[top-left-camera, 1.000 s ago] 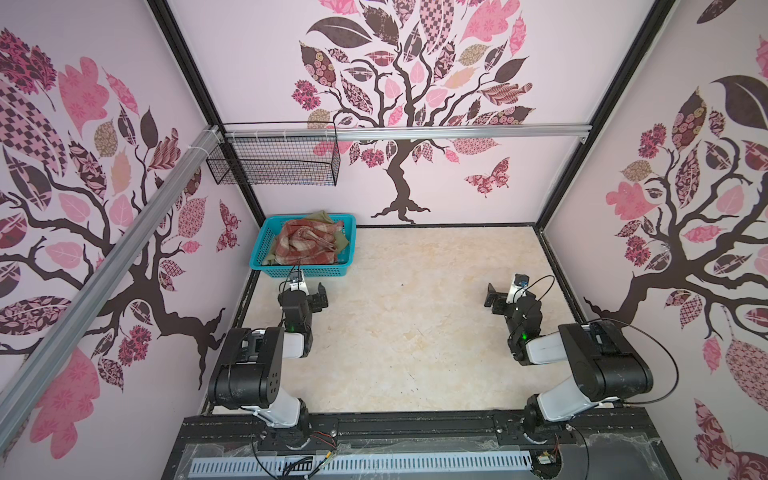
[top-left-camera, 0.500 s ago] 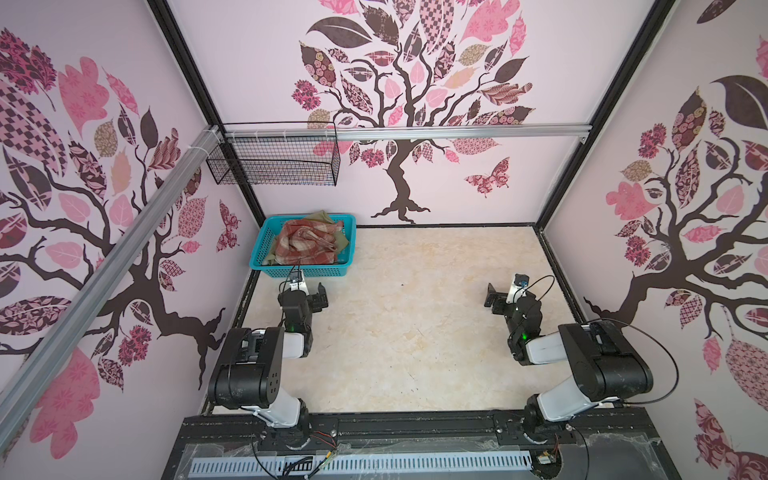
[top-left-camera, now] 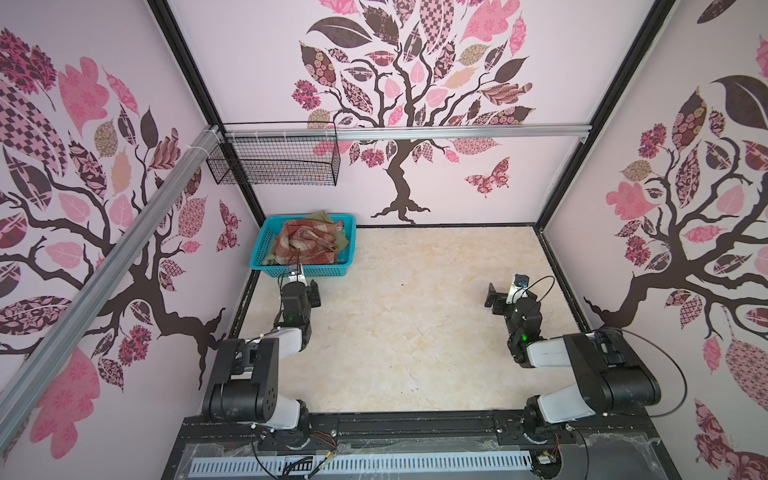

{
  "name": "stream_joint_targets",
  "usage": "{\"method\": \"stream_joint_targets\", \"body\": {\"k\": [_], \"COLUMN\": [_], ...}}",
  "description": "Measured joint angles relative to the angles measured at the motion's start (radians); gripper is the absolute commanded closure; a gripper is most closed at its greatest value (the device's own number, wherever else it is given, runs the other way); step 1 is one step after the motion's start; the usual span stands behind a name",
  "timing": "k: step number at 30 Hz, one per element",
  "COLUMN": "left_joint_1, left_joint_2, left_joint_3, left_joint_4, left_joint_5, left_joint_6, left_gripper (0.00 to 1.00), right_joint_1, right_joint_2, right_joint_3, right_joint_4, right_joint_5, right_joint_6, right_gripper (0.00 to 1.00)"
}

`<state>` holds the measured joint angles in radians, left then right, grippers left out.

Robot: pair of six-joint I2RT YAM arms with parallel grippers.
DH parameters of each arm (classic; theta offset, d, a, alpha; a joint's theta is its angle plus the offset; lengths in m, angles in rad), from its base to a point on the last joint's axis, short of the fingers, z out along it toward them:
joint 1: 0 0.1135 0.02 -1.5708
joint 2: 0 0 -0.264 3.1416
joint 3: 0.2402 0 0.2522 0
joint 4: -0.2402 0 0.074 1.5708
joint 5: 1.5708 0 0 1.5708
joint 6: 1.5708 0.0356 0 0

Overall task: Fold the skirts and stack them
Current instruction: 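Reach the left gripper into the teal basket and grasp the plaid skirt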

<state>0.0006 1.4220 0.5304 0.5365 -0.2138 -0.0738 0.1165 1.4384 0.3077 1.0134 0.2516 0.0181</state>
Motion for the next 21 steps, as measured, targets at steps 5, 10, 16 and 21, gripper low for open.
{"method": "stream_joint_targets", "body": {"k": [5, 10, 16, 21], "left_joint_1": [0.000, 0.100, 0.178, 0.174], "left_joint_2": [-0.111, -0.080, 0.083, 0.186], "left_joint_3": [0.119, 0.322, 0.592, 0.717], "left_joint_4": [-0.181, -0.391, -0.552, -0.627], "left_joint_5": [-0.040, 0.020, 0.116, 0.209], "left_joint_6": [-0.093, -0.246, -0.330, -0.344], "left_gripper": [0.44, 0.41, 0.35, 0.30], "right_joint_1": [0.021, 0.025, 0.031, 0.053], "right_joint_2": [-0.117, -0.146, -0.121, -0.095], "right_joint_3": [0.135, 0.197, 0.211, 0.245], "right_joint_4": [-0.164, -0.273, -0.362, -0.386], "right_joint_5": [-0.016, -0.103, -0.202, -0.264], "right_joint_6": [0.047, 0.125, 0.206, 0.249], "right_gripper": [0.01, 0.02, 0.03, 0.03]}}
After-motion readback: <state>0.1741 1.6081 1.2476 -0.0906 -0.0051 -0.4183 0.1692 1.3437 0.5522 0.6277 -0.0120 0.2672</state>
